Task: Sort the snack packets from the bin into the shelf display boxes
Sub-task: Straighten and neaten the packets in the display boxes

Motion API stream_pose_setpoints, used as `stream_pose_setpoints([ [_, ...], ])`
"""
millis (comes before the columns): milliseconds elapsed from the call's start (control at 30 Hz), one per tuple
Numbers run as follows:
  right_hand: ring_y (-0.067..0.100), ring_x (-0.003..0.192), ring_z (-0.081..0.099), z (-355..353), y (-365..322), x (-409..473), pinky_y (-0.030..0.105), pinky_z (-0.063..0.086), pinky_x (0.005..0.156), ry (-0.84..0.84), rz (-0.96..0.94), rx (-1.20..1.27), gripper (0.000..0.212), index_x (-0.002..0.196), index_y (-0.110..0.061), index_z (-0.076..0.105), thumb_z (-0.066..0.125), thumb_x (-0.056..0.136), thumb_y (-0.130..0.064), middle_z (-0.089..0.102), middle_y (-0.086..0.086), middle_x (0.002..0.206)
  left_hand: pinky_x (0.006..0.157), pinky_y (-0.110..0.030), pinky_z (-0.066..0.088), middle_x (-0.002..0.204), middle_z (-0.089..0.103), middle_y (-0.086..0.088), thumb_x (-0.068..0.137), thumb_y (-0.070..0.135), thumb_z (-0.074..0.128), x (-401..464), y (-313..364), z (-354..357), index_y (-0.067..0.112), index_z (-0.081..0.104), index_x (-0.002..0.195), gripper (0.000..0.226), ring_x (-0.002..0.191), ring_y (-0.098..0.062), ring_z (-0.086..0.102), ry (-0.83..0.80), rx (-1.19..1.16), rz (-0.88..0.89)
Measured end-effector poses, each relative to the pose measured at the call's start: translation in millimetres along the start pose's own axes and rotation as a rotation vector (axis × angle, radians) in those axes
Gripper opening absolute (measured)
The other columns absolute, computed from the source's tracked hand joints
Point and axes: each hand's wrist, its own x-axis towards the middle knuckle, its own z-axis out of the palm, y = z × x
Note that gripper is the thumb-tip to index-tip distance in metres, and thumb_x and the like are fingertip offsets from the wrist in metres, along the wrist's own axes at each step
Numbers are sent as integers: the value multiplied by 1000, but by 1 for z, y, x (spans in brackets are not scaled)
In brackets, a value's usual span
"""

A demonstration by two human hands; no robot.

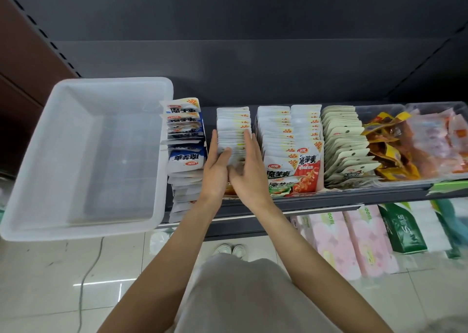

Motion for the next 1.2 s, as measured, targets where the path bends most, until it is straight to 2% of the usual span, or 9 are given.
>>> stream_pose_setpoints([
  [133, 12, 145, 8, -2, 1, -5, 12, 13, 106, 0, -14, -24, 77, 151, -20, 6, 54, 92, -11, 6, 0, 159, 112, -32, 31, 142, 46, 8, 98, 11, 42, -3, -6, 0, 32, 28, 145, 53, 129, -8, 44, -4, -9, -3],
  [333, 15, 146, 3, -6, 3, 3, 37, 21, 118, -10, 1, 19, 75, 151, -21, 4, 51, 94, -11, 3, 1, 159, 97, -16, 41, 112, 55, 27, 100, 8, 37, -2, -5, 6, 30, 27, 146, 53, 107, 8, 53, -22, -17, 19],
  [600, 11, 146, 5, -12, -1, 0, 45, 31, 113, 80, -267, 145, 65, 146, -19, 31, 51, 87, 1, 3, -4, 159, 91, -3, 35, 131, 39, 30, 101, 16, 39, -8, 4, 6, 32, 26, 147, 51, 109, 22, 40, -3, 55, 106],
  [700, 11, 144, 17, -22, -13, 4, 30, 23, 117, 115, -398, 217, 52, 134, -14, 47, 47, 85, 4, 24, 2, 155, 104, -9, 29, 149, 29, 22, 102, 19, 37, -15, 20, 10, 33, 28, 146, 48, 130, 12, 29, -44, 159, 235],
  [800, 13, 132, 41, -39, -14, 7, 13, 33, 104, 94, -471, 191, 45, 121, -9, 60, 47, 83, 11, 49, 5, 139, 104, -13, 34, 143, 44, 10, 100, 17, 40, -28, 38, 4, 24, 40, 139, 39, 130, 1, 39, -79, 257, 397],
  [867, 8, 115, 56, -54, -8, 7, 19, 43, 97, 37, -510, 151, 39, 113, -8, 66, 46, 85, 11, 63, 2, 120, 98, -17, 41, 129, 56, 7, 96, 19, 42, -37, 44, -7, 20, 49, 129, 34, 119, -4, 52, -111, 366, 490],
  [967, 2, 98, 61, -74, 0, 4, 19, 49, 88, 0, -510, 33, 30, 108, -11, 69, 48, 91, 3, 68, -3, 103, 84, -26, 52, 116, 62, 4, 90, 24, 47, -43, 46, -34, 20, 57, 122, 33, 102, -8, 59, 90, 719, 626],
  [1067, -1, 94, 60, -85, -5, 4, 19, 49, 86, -103, -518, -149, 26, 110, -16, 68, 50, 94, -4, 67, -8, 104, 74, -17, 48, 97, 65, 6, 89, 24, 47, -47, 57, -65, 15, 62, 113, 30, 86, -6, 57, 200, 931, 782],
  [1200, 5, 100, 61, -80, -34, 19, 26, 47, 86, -356, -589, -534, 28, 120, -27, 63, 46, 99, -21, 64, -12, 120, 71, -30, 48, 93, 68, 3, 88, 23, 50, -39, 70, -111, 13, 66, 104, 25, 90, -16, 57, 212, 1255, 955],
])
